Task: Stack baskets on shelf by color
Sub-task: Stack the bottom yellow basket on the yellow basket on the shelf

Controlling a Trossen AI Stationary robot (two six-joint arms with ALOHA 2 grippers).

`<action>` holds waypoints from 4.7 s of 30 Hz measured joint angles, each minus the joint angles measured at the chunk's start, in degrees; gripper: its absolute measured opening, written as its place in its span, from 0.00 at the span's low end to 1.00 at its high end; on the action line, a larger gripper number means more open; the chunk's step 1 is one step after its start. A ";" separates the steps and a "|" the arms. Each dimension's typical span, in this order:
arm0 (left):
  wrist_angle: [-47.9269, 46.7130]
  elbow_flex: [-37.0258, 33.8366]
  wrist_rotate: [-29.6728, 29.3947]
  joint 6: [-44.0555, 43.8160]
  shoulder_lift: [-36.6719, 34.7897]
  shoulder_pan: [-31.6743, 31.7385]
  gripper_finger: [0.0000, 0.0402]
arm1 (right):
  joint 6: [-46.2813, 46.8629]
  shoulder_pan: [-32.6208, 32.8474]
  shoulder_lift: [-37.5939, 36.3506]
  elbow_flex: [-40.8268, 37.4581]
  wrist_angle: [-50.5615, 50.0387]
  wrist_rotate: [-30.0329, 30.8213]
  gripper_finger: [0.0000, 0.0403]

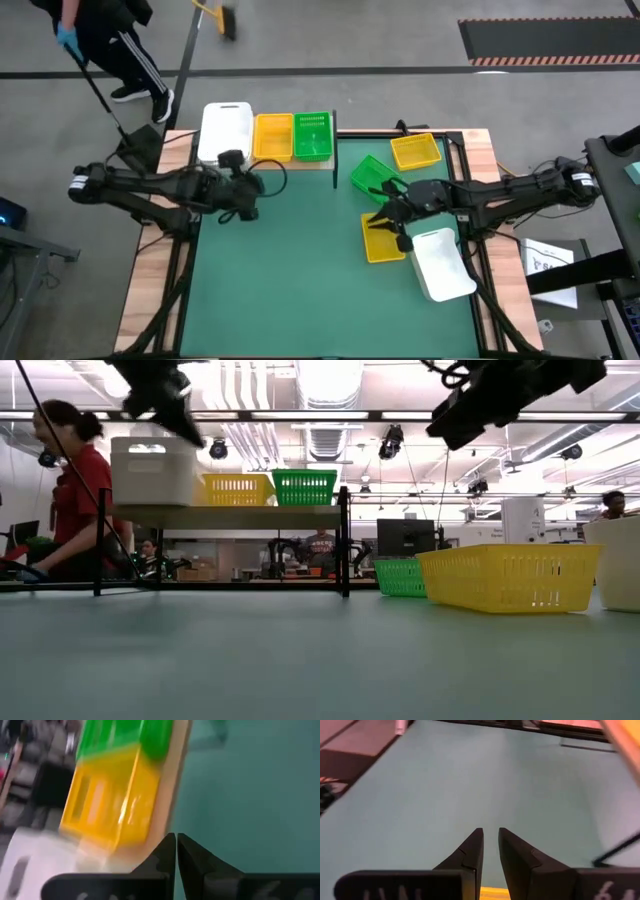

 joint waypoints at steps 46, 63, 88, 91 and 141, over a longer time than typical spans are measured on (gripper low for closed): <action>65.66 -24.46 1.19 34.00 -14.44 -18.24 0.00 | 33.49 21.07 35.85 24.88 -50.83 11.18 0.42; 65.45 -27.99 1.17 34.13 -19.39 -18.28 0.00 | 33.60 21.07 36.57 29.50 -49.09 11.10 0.03; 66.86 -31.69 1.14 31.03 -27.30 -18.24 0.00 | 7.73 14.56 36.70 58.94 -38.00 32.18 0.02; 67.30 -31.69 1.15 30.94 -27.31 -18.26 0.00 | 3.43 11.47 36.70 59.44 -34.78 32.60 0.02; 66.68 -40.15 1.19 33.21 -48.75 -18.23 0.00 | -11.49 -13.78 65.83 94.47 -38.80 22.35 0.02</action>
